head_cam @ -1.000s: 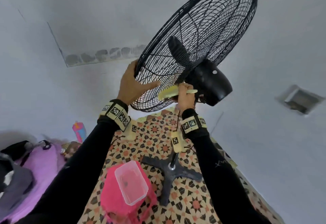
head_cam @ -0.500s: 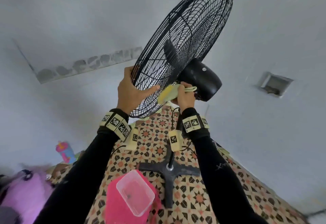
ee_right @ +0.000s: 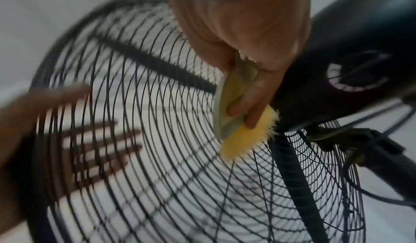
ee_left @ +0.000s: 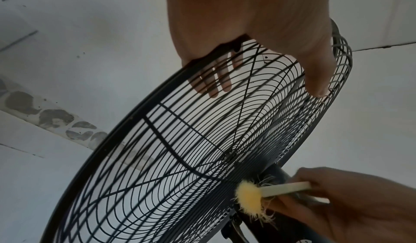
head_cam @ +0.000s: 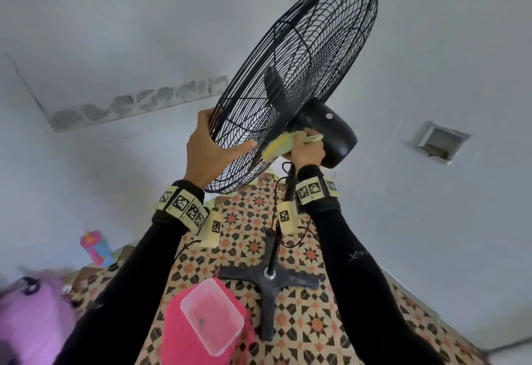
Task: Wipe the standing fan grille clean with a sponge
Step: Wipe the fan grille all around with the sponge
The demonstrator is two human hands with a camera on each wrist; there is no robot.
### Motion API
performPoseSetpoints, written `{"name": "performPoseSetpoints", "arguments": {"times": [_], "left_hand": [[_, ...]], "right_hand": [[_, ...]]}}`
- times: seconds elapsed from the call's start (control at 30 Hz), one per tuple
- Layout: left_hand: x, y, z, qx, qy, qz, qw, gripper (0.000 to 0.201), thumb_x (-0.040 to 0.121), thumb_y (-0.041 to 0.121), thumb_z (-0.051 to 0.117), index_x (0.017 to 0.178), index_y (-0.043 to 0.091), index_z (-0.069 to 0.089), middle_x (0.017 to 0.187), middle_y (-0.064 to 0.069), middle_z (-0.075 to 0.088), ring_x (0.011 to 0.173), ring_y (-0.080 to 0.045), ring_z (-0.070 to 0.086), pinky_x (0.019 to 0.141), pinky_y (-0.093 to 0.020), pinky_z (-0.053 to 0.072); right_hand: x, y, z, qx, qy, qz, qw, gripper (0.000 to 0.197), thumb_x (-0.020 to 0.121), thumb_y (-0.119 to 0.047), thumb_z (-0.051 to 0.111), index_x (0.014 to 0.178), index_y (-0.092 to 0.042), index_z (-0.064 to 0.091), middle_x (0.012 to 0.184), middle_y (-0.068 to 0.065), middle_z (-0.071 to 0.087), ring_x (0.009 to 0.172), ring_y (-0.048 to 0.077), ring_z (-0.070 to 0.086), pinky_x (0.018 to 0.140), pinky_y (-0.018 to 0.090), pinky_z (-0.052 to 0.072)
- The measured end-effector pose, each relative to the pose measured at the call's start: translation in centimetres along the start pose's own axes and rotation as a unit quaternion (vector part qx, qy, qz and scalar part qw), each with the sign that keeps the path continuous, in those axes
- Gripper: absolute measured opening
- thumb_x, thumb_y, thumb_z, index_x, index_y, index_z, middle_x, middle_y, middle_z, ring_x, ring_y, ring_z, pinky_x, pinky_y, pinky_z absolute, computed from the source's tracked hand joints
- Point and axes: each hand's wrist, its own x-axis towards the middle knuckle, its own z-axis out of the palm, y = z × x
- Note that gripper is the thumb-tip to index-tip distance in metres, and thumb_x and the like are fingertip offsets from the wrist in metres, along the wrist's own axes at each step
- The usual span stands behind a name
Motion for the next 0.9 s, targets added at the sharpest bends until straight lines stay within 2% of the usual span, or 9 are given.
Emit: {"name": "performPoseSetpoints", "arguments": {"times": [0.07,0.2,0.27,0.37,0.47,0.57,0.67,0.77,0.9], "left_hand": [[0.1,0.0,-0.2,0.000,0.001,0.001,1.000,0.082,0.068,0.050,0.095,0.129,0.022,0.048,0.112,0.023,0.061,0.099,0.019,0.057,0.079,0.001,0.042],[0.2,-0.4,-0.4,0.001,0.005,0.000,1.000,0.081,0.068,0.047,0.095,0.129,0.021,0.048,0.111,0.023,0.061,0.100,0.020,0.056,0.080,0.001,0.042],[0.1,-0.3,-0.2,0.005,0.007,0.004,1.000,0.083,0.067,0.051,0.095,0.130,0.022,0.048,0.113,0.022,0.062,0.102,0.015,0.058,0.082,-0.001,0.042],[0.0,-0.3,0.0,0.009,0.008,0.009,1.000,0.084,0.067,0.055,0.094,0.131,0.024,0.049,0.115,0.021,0.062,0.104,0.011,0.058,0.083,-0.002,0.042],[0.0,-0.4,-0.2,0.007,0.007,0.011,1.000,0.084,0.067,0.054,0.093,0.131,0.022,0.049,0.117,0.016,0.064,0.106,0.007,0.059,0.085,-0.006,0.044],[0.3,-0.5,-0.4,0.009,0.005,0.012,1.000,0.085,0.069,0.053,0.094,0.132,0.020,0.048,0.121,0.011,0.064,0.110,0.001,0.059,0.086,-0.008,0.043],[0.3,-0.5,-0.2,0.006,0.002,0.009,1.000,0.085,0.069,0.053,0.093,0.134,0.021,0.048,0.123,0.012,0.063,0.111,0.005,0.058,0.087,-0.005,0.042],[0.1,-0.6,-0.1,0.006,0.004,0.008,1.000,0.085,0.069,0.052,0.093,0.135,0.021,0.048,0.123,0.014,0.062,0.111,0.009,0.056,0.086,-0.004,0.042],[0.2,-0.5,-0.3,0.002,0.002,0.006,1.000,0.085,0.069,0.051,0.094,0.135,0.022,0.048,0.125,0.012,0.062,0.113,0.002,0.058,0.089,-0.009,0.043]], "right_hand": [[-0.4,-0.8,0.7,-0.026,-0.024,-0.028,0.999,0.031,0.093,-0.028,0.062,0.122,-0.017,0.064,0.111,0.012,0.070,0.097,0.027,0.067,0.093,0.046,0.057],[1.2,-2.4,-0.5,0.094,-0.004,-0.028,0.995,0.028,0.094,-0.022,0.062,0.121,-0.018,0.066,0.108,0.005,0.069,0.092,0.020,0.071,0.074,0.046,0.064],[2.1,-1.7,-1.5,0.136,0.017,-0.016,0.990,0.028,0.092,-0.026,0.062,0.119,-0.022,0.066,0.111,0.005,0.069,0.097,0.022,0.071,0.073,0.047,0.064],[1.4,-0.7,-1.4,0.012,0.020,-0.086,0.996,0.027,0.092,-0.029,0.061,0.117,-0.021,0.065,0.103,0.003,0.071,0.089,0.020,0.070,0.081,0.045,0.062],[0.3,-0.2,0.4,-0.072,-0.017,-0.131,0.989,0.026,0.097,-0.019,0.060,0.122,-0.013,0.060,0.100,0.009,0.071,0.077,0.018,0.068,0.078,0.037,0.062],[0.2,-1.9,0.5,-0.031,0.004,-0.154,0.988,0.025,0.098,-0.017,0.058,0.122,-0.009,0.061,0.094,0.003,0.070,0.074,0.011,0.064,0.074,0.027,0.059],[1.5,-2.9,-1.5,0.068,0.070,-0.154,0.983,0.025,0.095,-0.009,0.057,0.118,-0.005,0.065,0.090,-0.004,0.065,0.075,0.004,0.063,0.062,0.008,0.049],[1.2,-2.1,-2.0,0.059,0.062,-0.148,0.985,0.024,0.096,-0.011,0.056,0.118,-0.007,0.063,0.088,-0.001,0.066,0.073,0.008,0.066,0.062,0.013,0.052],[-0.3,-1.0,0.4,0.002,-0.004,-0.162,0.987,0.024,0.099,-0.015,0.057,0.124,-0.013,0.055,0.088,-0.003,0.066,0.068,0.001,0.062,0.058,0.009,0.051]]}}
